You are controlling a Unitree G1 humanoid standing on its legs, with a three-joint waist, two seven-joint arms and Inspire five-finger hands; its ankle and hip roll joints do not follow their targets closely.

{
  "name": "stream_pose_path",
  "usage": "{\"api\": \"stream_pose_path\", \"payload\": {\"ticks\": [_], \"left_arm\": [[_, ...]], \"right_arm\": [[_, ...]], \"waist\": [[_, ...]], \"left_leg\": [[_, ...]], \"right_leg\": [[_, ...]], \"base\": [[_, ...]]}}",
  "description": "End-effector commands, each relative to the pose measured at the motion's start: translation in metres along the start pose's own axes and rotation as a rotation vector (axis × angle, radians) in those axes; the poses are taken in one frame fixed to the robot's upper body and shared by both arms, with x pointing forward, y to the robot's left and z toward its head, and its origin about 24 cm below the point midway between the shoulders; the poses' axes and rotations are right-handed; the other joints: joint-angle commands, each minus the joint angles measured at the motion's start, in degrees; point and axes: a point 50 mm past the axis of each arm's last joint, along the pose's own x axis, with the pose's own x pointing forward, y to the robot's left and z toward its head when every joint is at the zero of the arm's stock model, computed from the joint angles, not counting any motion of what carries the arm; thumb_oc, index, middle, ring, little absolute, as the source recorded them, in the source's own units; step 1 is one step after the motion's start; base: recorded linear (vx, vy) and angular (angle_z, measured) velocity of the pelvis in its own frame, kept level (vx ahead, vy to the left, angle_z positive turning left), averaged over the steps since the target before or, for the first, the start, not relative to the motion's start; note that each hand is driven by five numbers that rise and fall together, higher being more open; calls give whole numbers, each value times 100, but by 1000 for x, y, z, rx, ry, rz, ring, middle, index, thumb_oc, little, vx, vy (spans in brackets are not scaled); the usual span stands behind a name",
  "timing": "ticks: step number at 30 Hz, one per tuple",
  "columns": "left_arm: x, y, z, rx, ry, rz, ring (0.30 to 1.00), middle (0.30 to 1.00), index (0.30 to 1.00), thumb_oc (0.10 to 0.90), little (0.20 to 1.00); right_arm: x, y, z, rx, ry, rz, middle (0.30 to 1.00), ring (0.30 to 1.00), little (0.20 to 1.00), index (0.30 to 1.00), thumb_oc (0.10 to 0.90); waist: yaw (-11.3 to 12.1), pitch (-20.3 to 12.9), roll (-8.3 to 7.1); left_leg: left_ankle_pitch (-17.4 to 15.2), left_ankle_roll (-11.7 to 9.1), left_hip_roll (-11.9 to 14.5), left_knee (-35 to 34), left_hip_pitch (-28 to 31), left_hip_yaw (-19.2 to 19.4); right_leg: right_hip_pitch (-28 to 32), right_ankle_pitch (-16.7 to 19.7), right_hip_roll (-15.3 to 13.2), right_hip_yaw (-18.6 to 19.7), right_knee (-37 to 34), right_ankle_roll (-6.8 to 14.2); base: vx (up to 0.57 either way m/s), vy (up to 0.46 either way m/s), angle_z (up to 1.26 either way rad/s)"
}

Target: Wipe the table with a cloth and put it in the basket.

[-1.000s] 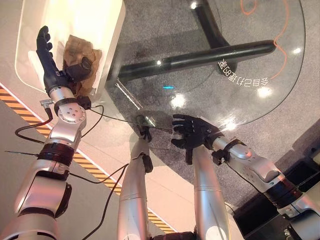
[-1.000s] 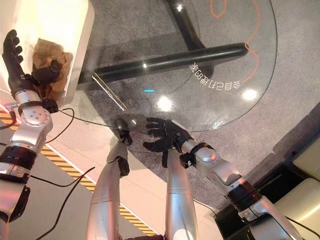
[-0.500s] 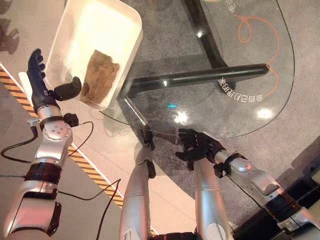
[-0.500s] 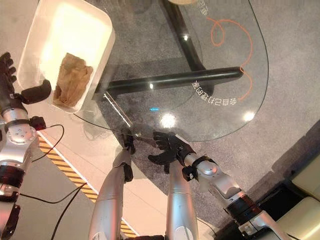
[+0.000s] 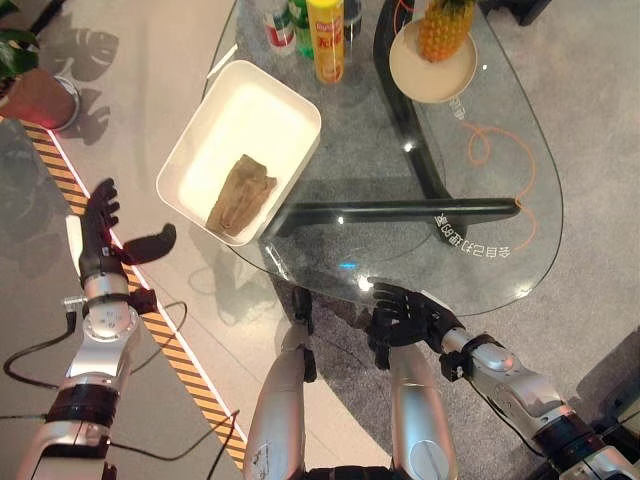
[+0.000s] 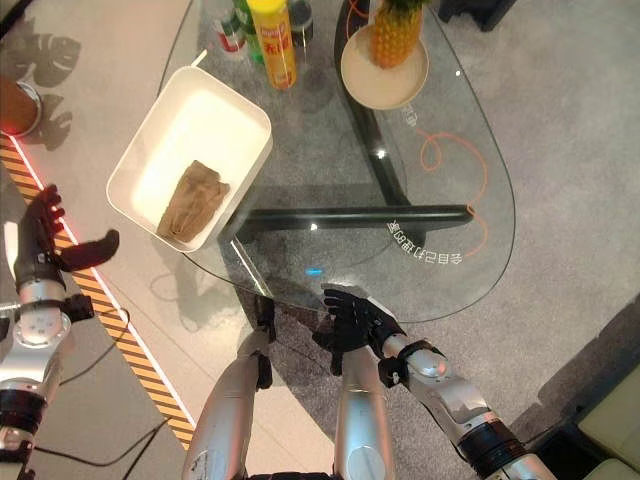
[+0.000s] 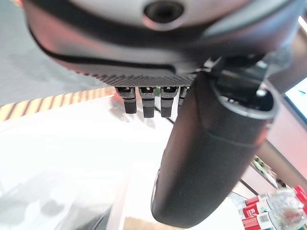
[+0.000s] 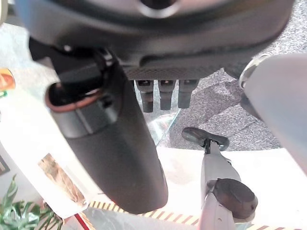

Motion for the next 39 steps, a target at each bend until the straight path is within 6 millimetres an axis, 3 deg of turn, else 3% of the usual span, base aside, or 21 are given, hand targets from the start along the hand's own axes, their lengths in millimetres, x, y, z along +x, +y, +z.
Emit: {"api": "stream_pose_path", "payload": {"ticks": [1, 8, 9, 11, 18, 19, 21, 29, 39], "left_arm": [[-8, 8, -8, -64, 8, -9, 900, 900, 900, 800, 900], [-61, -7, -80, -138, 288, -77, 900, 900, 900, 800, 900], [-62, -7, -80, -138, 288, -77, 900, 900, 900, 800, 900], [-81, -18, -103, -185, 405, -109, 900, 900, 900, 800, 900], [-129, -46, -146, -234, 680, -203, 900, 900, 900, 800, 900], [-148, -57, -160, -217, 786, -274, 900, 900, 900, 800, 900], [-166, -65, -171, -192, 876, -336, 900, 900, 900, 800, 900], [-210, -72, -195, -195, 1090, -360, 900, 900, 900, 800, 900], [-236, -71, -207, -149, 1227, -392, 900, 900, 900, 800, 900]], "right_arm": [[-1, 14, -7, 34, -62, 67, 900, 900, 900, 900, 800], [-10, 13, -56, 93, 98, 29, 900, 900, 900, 900, 800], [-10, 13, -56, 93, 99, 29, 900, 900, 900, 900, 800], [-13, 14, -72, 128, 159, -10, 900, 900, 900, 900, 800], [-21, 14, -116, 235, 332, -145, 900, 900, 900, 900, 800], [-25, 16, -131, 295, 398, -185, 900, 900, 900, 900, 800], [-28, 20, -144, 391, 448, -211, 900, 900, 900, 900, 800], [-44, 31, -183, 503, 602, -312, 900, 900, 900, 900, 800], [-63, 42, -211, 535, 784, -395, 900, 900, 900, 900, 800]], "waist": [[-18, -146, -180], [-7, -649, -179], [-8, -648, -179], [5, -854, -197], [48, -1359, -247], [68, -1538, -266], [76, -1724, -275], [93, -2143, -246], [106, -2378, -193]], "left_leg": [[-1236, 6, -522, 945, 505, -119], [-1156, -113, -400, 610, 1135, -212], [-1156, -113, -400, 607, 1141, -213], [-1138, -146, -349, 501, 1337, -216], [-1155, -161, -274, 278, 1762, -247], [-1159, -153, -238, 235, 1867, -249], [-1166, -142, -206, 173, 1991, -255], [-1154, -119, -106, -154, 2417, -292], [-1140, -110, -4, -372, 2661, -265]], "right_leg": [[831, 574, 439, -10, -1335, 144], [1685, 538, 490, -99, -1780, 61], [1692, 539, 491, -100, -1785, 61], [1956, 529, 504, -144, -1931, 50], [2464, 574, 513, -153, -2249, 59], [2597, 598, 507, -153, -2319, 69], [2726, 612, 527, -119, -2387, 80], [3132, 708, 589, -20, -2726, 138], [3336, 813, 576, 5, -2969, 191]], "base": [[20, -106, 0], [48, -94, 3], [34, -66, 4], [44, -75, 3], [52, -68, 0], [53, -79, 3], [80, -95, 1], [38, -63, -3], [19, -22, -1]]}}
